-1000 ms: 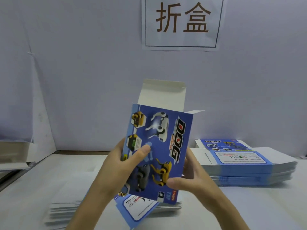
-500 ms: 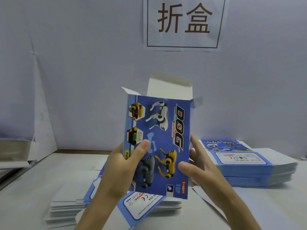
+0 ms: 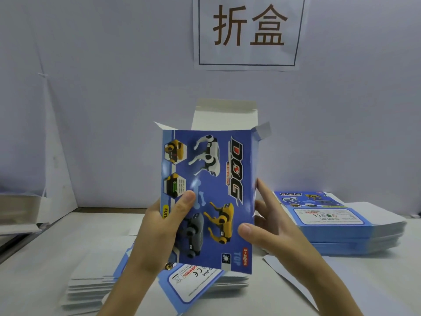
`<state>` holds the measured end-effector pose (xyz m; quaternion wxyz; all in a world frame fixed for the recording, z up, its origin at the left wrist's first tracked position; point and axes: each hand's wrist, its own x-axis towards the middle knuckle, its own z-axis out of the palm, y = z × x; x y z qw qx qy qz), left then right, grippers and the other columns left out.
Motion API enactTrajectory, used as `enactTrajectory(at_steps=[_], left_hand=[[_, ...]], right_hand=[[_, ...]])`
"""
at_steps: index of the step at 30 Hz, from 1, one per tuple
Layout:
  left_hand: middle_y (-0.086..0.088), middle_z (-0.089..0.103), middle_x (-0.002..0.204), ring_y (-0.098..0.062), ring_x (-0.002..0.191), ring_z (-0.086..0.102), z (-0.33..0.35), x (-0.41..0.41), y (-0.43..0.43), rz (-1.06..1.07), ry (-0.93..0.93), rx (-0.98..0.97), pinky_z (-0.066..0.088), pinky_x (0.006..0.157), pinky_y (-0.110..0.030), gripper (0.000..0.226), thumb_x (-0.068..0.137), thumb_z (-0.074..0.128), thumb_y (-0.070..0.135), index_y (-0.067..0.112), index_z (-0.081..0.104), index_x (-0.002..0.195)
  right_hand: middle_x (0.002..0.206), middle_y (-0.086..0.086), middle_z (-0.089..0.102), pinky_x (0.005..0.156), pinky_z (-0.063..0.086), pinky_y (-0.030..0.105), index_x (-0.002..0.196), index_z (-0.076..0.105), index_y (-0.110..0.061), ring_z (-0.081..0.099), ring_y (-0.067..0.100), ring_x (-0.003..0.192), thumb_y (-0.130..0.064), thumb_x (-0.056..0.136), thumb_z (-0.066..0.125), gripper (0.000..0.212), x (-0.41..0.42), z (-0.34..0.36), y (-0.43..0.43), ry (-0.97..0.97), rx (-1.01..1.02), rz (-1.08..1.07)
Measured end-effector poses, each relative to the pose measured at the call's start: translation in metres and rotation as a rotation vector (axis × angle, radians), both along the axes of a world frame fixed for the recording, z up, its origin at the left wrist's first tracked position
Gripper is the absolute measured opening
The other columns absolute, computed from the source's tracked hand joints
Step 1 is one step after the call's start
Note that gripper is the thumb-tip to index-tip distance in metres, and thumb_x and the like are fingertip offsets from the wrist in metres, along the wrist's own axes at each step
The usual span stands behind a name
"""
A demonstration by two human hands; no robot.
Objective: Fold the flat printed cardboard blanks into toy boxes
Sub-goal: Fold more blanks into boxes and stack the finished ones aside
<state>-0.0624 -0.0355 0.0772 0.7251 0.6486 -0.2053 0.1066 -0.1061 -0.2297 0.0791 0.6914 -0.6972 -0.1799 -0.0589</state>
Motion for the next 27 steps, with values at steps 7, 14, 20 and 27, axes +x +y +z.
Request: enactTrajectory(at_steps=[7, 14, 20, 27], left_hand=[[-0.015, 0.066, 0.066, -0.028, 0.058, 0.063, 0.001, 0.000, 0.000, 0.053, -0.008, 0.010, 0.054, 0.051, -0.031, 0.046, 0.074, 0.071, 0.052, 0.007, 0.064, 0.076], [-0.014, 0.068, 0.069, -0.031, 0.066, 0.064, -0.003, 0.004, 0.003, 0.101, -0.031, 0.015, 0.055, 0.055, -0.024, 0.048, 0.066, 0.061, 0.051, 0.004, 0.065, 0.077], [-0.005, 0.069, 0.064, -0.017, 0.058, 0.068, -0.003, 0.007, 0.005, 0.034, 0.017, -0.031, 0.052, 0.050, -0.021, 0.029, 0.070, 0.062, 0.046, 0.017, 0.070, 0.069], [-0.009, 0.069, 0.065, -0.021, 0.058, 0.067, -0.001, 0.007, 0.004, 0.018, 0.045, -0.030, 0.053, 0.048, -0.025, 0.035, 0.069, 0.063, 0.048, 0.014, 0.069, 0.075]], right_hand=[[0.109, -0.023, 0.065, 0.068, 0.058, 0.027, 0.126, 0.032, -0.058, 0.064, 0.009, 0.109, -0.070, 0.033, 0.084, 0.107, 0.003, -0.003, -0.003, 0.016, 0.002, -0.015], [0.108, -0.024, 0.064, 0.073, 0.058, 0.027, 0.116, 0.038, -0.064, 0.063, 0.009, 0.110, -0.075, 0.034, 0.081, 0.093, 0.007, -0.007, 0.002, 0.015, -0.026, -0.044], [0.111, -0.025, 0.063, 0.074, 0.058, 0.029, 0.117, 0.036, -0.067, 0.062, 0.009, 0.112, -0.073, 0.037, 0.082, 0.093, 0.008, -0.008, 0.004, 0.000, -0.031, -0.044], [0.117, -0.013, 0.064, 0.078, 0.059, 0.034, 0.129, 0.034, -0.057, 0.064, 0.016, 0.111, -0.061, 0.046, 0.084, 0.098, 0.010, -0.012, 0.003, 0.009, -0.006, -0.047]])
